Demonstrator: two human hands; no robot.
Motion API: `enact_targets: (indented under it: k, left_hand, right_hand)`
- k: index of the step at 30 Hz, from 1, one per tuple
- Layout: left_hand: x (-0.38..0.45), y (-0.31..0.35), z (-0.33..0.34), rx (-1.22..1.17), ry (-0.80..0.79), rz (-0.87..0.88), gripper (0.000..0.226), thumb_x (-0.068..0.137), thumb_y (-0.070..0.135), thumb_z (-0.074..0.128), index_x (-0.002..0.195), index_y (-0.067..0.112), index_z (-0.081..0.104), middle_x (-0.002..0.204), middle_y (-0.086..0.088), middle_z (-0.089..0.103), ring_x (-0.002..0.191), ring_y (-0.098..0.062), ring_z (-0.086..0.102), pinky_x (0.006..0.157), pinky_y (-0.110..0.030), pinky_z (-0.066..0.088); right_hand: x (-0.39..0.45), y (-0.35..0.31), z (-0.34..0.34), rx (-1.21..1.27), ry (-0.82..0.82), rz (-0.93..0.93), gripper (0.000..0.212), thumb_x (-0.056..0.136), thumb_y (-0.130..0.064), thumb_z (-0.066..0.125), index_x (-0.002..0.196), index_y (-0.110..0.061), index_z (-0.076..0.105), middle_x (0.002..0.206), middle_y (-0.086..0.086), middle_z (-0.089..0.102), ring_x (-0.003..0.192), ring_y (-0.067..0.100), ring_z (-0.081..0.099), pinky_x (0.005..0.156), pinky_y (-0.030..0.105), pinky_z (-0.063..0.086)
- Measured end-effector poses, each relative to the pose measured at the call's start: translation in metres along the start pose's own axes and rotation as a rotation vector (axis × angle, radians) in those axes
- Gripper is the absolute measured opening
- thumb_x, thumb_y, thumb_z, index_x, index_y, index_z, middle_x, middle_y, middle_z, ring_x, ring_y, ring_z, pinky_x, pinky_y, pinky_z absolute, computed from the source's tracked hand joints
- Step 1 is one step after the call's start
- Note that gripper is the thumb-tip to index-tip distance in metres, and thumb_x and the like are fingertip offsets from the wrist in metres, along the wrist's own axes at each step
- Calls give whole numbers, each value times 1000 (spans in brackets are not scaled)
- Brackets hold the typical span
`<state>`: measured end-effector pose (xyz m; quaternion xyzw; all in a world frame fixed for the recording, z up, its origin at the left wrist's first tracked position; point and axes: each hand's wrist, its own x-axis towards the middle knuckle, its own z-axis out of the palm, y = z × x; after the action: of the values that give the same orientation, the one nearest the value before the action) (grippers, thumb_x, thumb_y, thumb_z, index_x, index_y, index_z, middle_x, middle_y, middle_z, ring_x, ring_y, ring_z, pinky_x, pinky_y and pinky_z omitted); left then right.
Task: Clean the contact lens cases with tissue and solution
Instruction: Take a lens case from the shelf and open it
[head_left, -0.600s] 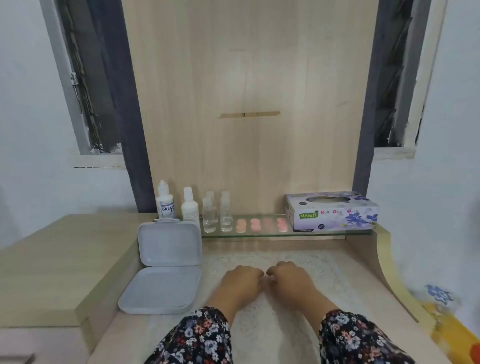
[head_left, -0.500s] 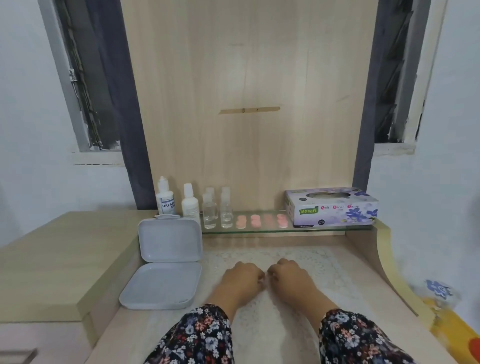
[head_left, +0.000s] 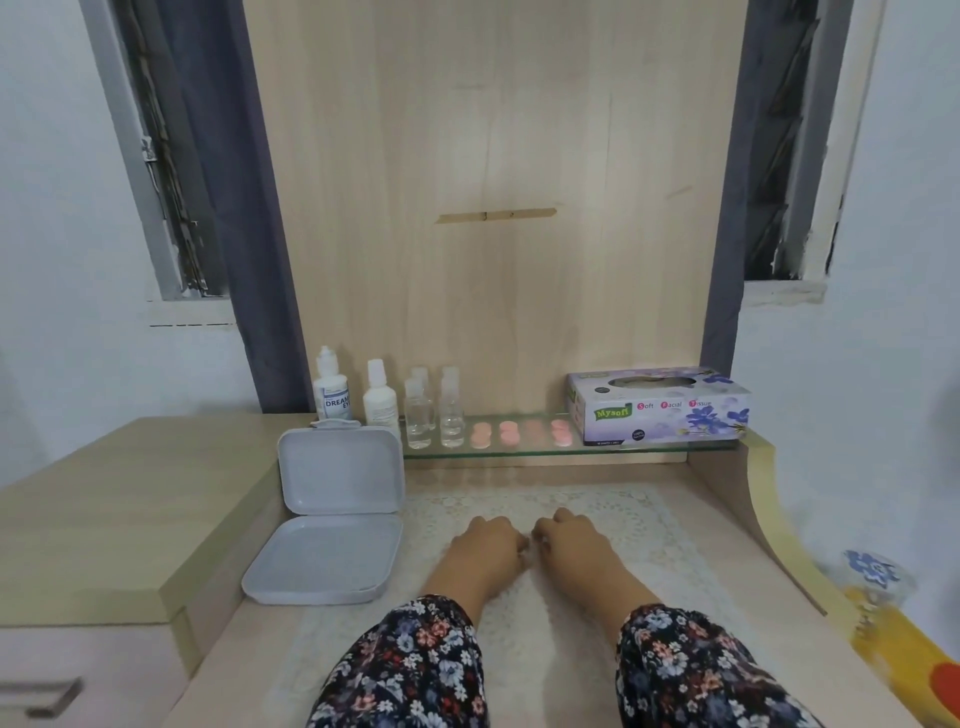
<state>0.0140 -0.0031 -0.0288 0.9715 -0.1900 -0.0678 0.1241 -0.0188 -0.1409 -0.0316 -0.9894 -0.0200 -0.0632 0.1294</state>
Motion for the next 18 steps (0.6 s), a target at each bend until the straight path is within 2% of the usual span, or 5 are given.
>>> enact_targets:
  k: [5, 10, 16, 18]
  left_hand:
    - [-6, 4, -2, 66, 9, 31, 35, 99, 37, 42, 126, 22, 58, 128, -7, 50, 120, -29, 42, 97, -45, 43]
    - [-12, 7, -4, 129, 22, 52, 37, 101, 36, 38, 132, 21, 53, 137, -7, 45, 126, -31, 37, 100, -47, 40]
    - [-17, 7, -5, 131, 24, 50, 40, 102, 38, 35, 138, 25, 48, 146, -3, 40, 132, -28, 32, 106, -47, 34]
    - [-19, 6, -4, 146, 29, 44, 43, 102, 42, 32, 141, 30, 43, 151, 0, 34, 140, -29, 22, 110, -51, 27]
  right_hand:
    - [-4, 5, 7, -5, 53, -17, 34, 102, -29, 31, 123, -21, 56, 121, 3, 52, 112, 22, 48, 96, 39, 41]
    - [-7, 4, 11, -33, 82, -21, 34, 103, -28, 27, 125, -21, 53, 124, 2, 51, 116, 21, 46, 100, 40, 37]
    - [-9, 4, 10, -45, 84, -31, 34, 103, -30, 27, 124, -21, 52, 124, 1, 50, 118, 21, 44, 100, 41, 36]
    - [-9, 8, 11, -54, 103, -31, 34, 103, -32, 27, 125, -23, 51, 126, 0, 49, 118, 21, 43, 98, 41, 35]
